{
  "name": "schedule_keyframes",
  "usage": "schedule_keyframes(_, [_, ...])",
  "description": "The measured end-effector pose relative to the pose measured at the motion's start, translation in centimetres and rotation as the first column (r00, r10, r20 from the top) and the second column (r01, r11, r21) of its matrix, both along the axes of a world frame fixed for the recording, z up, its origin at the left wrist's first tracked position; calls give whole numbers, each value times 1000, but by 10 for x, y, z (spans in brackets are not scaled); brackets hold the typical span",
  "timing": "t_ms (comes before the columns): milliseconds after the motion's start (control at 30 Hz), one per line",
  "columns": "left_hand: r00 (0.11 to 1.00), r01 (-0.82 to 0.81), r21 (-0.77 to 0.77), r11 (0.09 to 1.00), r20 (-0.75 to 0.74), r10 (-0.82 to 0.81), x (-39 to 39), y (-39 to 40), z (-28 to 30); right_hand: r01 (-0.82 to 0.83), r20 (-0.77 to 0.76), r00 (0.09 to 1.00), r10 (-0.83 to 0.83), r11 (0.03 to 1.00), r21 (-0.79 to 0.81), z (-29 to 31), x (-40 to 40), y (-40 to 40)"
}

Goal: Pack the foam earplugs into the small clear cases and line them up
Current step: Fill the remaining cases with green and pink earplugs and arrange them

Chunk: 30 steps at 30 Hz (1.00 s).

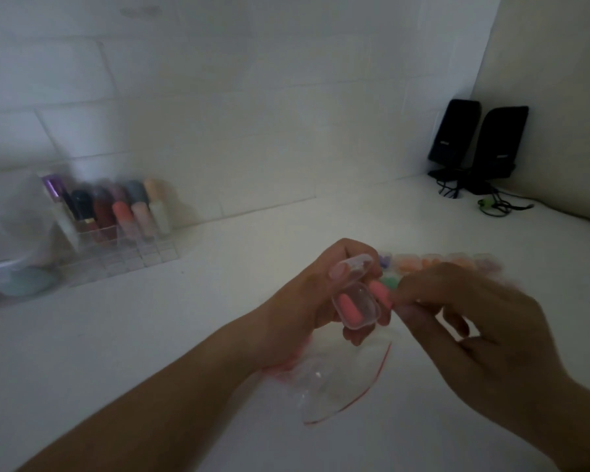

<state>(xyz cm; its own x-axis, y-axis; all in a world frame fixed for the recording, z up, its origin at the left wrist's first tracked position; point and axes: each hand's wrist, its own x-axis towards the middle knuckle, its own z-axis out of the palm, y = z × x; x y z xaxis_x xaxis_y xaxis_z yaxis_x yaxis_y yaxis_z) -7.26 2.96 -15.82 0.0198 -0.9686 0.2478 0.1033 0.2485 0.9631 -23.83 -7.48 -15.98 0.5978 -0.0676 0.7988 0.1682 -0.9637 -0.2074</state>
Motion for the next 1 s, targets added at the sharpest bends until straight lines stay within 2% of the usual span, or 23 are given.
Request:
schedule_keyframes(233, [999,34,15,999,-25,-33,-1,0,-3,33,-97,995,-28,998,47,-3,5,8])
schedule_keyframes(433, [974,176,-11,984,-145,-175,7,0,-1,59,-19,998,-57,993,102,3,2,4])
schedule_keyframes(500, [953,203,-21,979,-227,-202,11,0,-2,73,1,997,-73,990,121,3,2,2])
schedule_keyframes(567, [938,182,-15,983,-298,-178,13,-1,-2,82,19,996,-85,988,130,3,1,1])
schedule_keyframes(600, [951,131,0,991,-284,-125,15,-1,-3,88,30,995,-92,987,134,2,1,1])
schedule_keyframes(700, [991,-40,49,998,-128,46,17,-1,-5,90,34,995,-96,985,148,4,1,2])
schedule_keyframes(800, [985,-112,-35,993,129,115,16,2,-7,105,20,994,-109,980,167,5,1,2])
schedule_keyframes(900, [880,-96,-158,983,447,158,10,6,-7,120,-71,992,-107,969,217,3,1,4])
schedule_keyframes(1000, [820,-46,-232,972,547,169,-1,10,-6,155,-221,970,-99,955,253,0,3,5])
